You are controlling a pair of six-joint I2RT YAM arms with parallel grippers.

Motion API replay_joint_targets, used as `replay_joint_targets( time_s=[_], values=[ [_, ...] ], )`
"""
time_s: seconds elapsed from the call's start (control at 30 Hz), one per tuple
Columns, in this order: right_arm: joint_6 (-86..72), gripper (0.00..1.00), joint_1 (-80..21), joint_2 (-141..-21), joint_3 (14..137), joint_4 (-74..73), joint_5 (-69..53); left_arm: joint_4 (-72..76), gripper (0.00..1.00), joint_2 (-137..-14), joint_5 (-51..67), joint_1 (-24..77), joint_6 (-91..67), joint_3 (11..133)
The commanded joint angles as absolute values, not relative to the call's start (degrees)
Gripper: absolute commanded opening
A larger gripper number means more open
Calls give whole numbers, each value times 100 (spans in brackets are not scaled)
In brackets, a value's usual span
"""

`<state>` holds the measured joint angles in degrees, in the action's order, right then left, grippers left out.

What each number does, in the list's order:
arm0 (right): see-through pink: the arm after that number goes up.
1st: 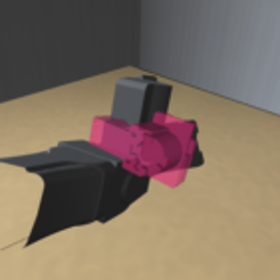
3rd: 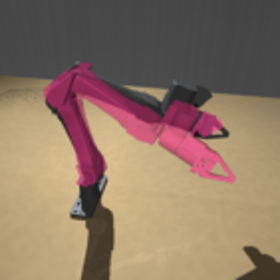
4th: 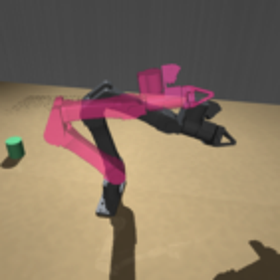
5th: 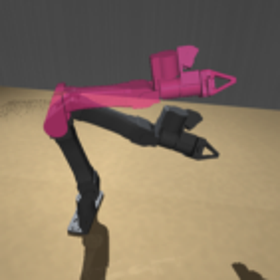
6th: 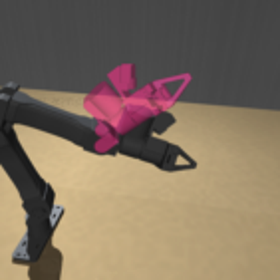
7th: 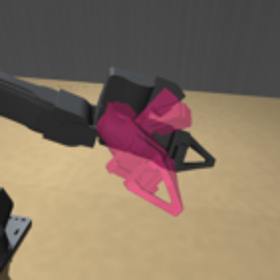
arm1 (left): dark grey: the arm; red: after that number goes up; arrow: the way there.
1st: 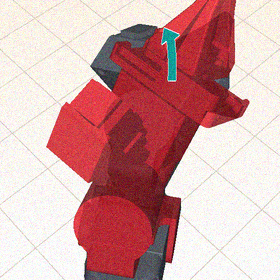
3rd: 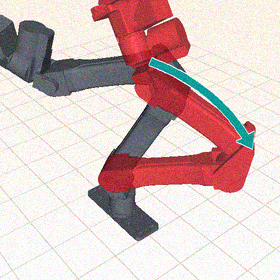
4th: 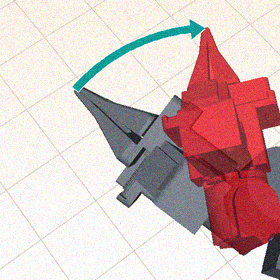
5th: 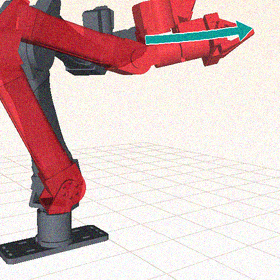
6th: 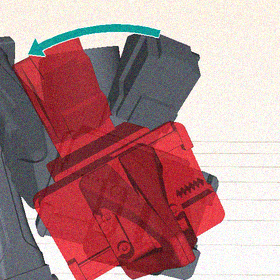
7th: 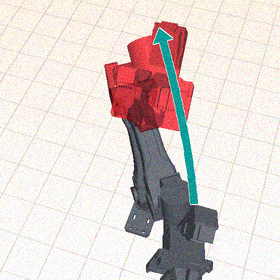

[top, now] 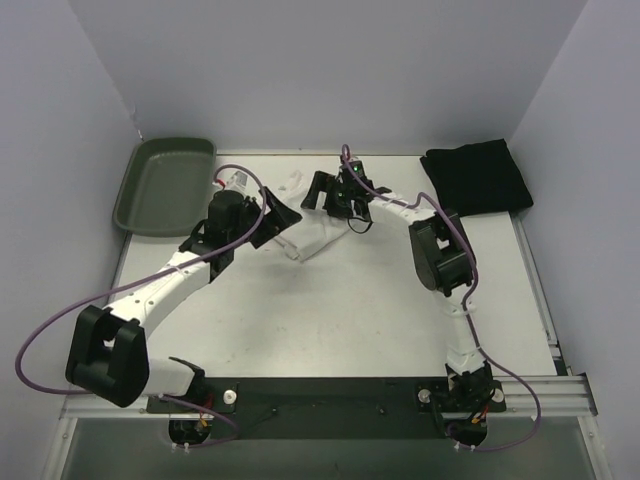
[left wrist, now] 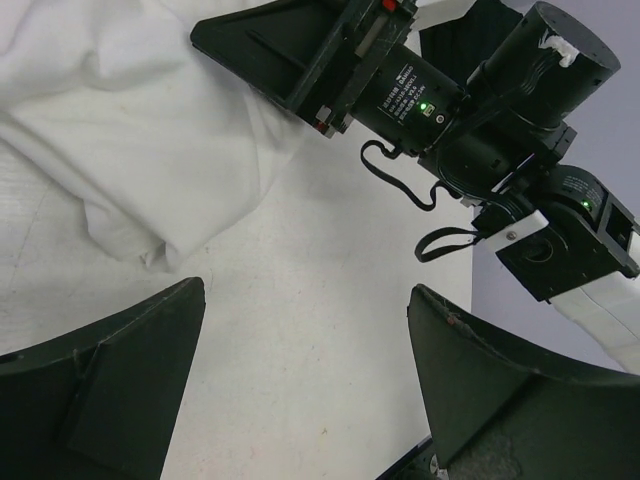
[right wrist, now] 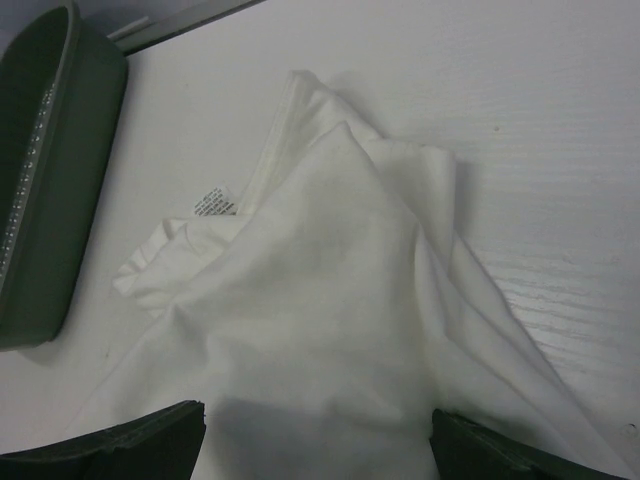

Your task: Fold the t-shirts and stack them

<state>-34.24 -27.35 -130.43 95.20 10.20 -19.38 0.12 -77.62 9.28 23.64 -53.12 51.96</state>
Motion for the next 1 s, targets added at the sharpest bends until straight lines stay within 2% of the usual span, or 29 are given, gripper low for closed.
replay_joint_targets(
  time_s=[0.0,0.1,0.23,0.4,0.53,0.73,0.97],
  values=[
    [-3551,100,-2725,-12544,8678,1476,-1856,-254,92,-7295,905,2347,-4984,5124],
    [-3595,100,-2812,-11939,7623,1696,-1566,-465,92,-7085,888,2347,-4861,5080],
    [-3604,100,-3146,-11120,6304,1487,-593,-860,92,-6795,923,2338,-4755,4949],
    [-4058,100,-4077,-10049,4663,1265,394,-967,92,-6294,932,2355,-4729,4448],
    [-4542,100,-4824,-9493,3800,1161,913,-1107,92,-5793,914,2356,-4720,4131],
    [-5062,100,-5764,-8588,3200,564,1678,-1318,92,-5318,1002,2364,-4711,3823],
    [-5414,100,-6600,-7419,3690,-1080,2706,-1108,92,-5036,1204,2732,-4992,3569]
  ],
)
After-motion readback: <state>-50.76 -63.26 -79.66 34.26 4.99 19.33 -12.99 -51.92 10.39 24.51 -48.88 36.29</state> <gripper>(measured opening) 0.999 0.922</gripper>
